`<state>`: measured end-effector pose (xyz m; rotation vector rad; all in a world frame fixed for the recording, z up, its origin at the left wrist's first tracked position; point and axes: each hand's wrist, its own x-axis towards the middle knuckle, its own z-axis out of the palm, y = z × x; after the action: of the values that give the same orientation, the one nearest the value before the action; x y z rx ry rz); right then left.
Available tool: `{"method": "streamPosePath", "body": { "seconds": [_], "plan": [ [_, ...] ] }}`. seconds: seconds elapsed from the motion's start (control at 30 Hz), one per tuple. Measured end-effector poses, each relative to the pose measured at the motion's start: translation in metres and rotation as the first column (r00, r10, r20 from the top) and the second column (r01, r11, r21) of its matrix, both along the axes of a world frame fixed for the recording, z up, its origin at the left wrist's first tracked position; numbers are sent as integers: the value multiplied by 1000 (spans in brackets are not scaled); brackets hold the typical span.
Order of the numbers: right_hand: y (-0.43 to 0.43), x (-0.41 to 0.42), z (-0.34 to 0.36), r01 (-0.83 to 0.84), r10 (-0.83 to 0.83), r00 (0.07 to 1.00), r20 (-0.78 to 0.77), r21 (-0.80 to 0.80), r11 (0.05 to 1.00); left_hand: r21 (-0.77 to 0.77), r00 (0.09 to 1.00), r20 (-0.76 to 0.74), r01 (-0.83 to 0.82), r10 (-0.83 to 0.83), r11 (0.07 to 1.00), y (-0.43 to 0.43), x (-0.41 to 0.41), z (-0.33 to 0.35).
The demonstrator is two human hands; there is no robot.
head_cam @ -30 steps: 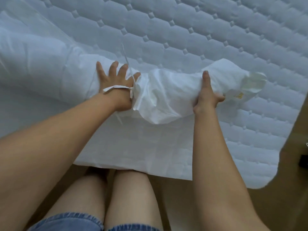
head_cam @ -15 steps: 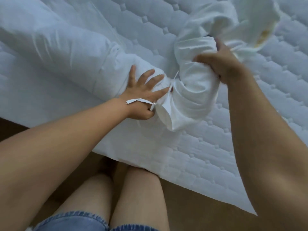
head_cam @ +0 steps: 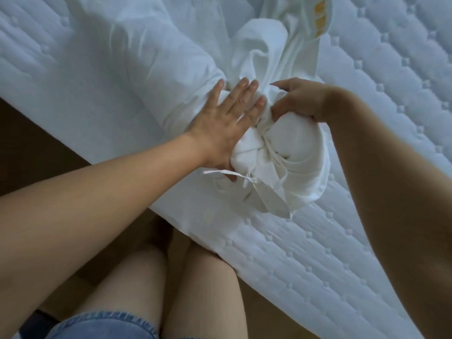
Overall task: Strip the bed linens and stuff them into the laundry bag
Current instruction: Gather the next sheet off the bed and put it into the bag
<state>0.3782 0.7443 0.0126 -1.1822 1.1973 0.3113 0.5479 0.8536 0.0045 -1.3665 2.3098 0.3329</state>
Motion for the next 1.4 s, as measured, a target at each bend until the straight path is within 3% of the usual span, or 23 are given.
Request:
{"method": "streamPosePath", "body": {
  "seconds": [0.13, 0.2, 0.27, 0.33, 0.4, 0.47, 0.53, 0.6, 0.7, 0.8, 0.87, 0.93, 1.03, 1.1, 1.2, 1.3, 1.4],
  "plan": [
    [9, -6, -8, 48, -54, 997, 58, 101, 994, 62, 1000, 11, 19, -20, 998, 1, 3, 1],
    [10, -3, -19, 140, -141, 990, -11, -80, 987, 112, 999, 40, 25, -29, 993, -10, -1, -1],
    [9, -2, -29, 203, -247, 965, -89, -346, 916, 127, 998, 60, 26, -34, 992, -22, -7, -4],
    [12, -4, -32, 102, -235, 958, -163, -574, 813, 145, 999, 44, 14, -21, 989, -29, -10, -6],
    [16, -10, -31, -27, -206, 937, -281, -648, 761, 176, 999, 34, 2, -8, 984, -34, -12, -6],
    [11, -13, -30, 84, -311, 908, -281, -605, 792, 194, 999, 48, -1, -8, 981, -36, -15, -4],
    [-7, -4, -25, 387, -535, 835, -129, -553, 738, 197, 999, 39, 11, -19, 980, -36, -17, -3],
    [-29, 16, -25, 546, -580, 812, 63, -433, 717, 189, 1000, 6, 11, -13, 982, -35, -16, -6],
    [-31, 64, -26, 324, -321, 946, 47, -206, 923, 157, 995, -96, -19, 34, 987, -35, -8, -8],
    [-28, 98, -34, 157, -161, 985, -65, -72, 985, 182, 984, -173, -3, 35, 983, -28, 1, -9],
    [-31, 109, -39, -18, -9, 988, -156, -175, 984, 200, 975, -219, 17, 28, 980, -26, 6, -10],
    [-35, 112, -52, -98, 31, 960, -278, -231, 968, 213, 972, -235, 39, 12, 976, -26, 7, -12],
    [-27, 122, -59, -78, -96, 927, -363, -436, 897, 159, 960, -281, 47, 0, 986, -33, 10, -12],
    [-17, 121, -49, 54, -269, 918, -291, -580, 813, 134, 959, -283, 47, -7, 990, -31, 10, -17],
    [7, 93, -20, 250, -452, 873, -183, -628, 737, 213, 953, -304, 64, 3, 975, -30, 9, -15],
    [57, 66, 10, 148, -387, 875, -291, -600, 786, 203, 907, -421, 106, -11, 973, -34, 14, -16],
    [86, 69, 25, 57, -240, 902, -358, -453, 890, 227, 853, -521, 148, -8, 962, -43, 27, -17]
  ]
}}
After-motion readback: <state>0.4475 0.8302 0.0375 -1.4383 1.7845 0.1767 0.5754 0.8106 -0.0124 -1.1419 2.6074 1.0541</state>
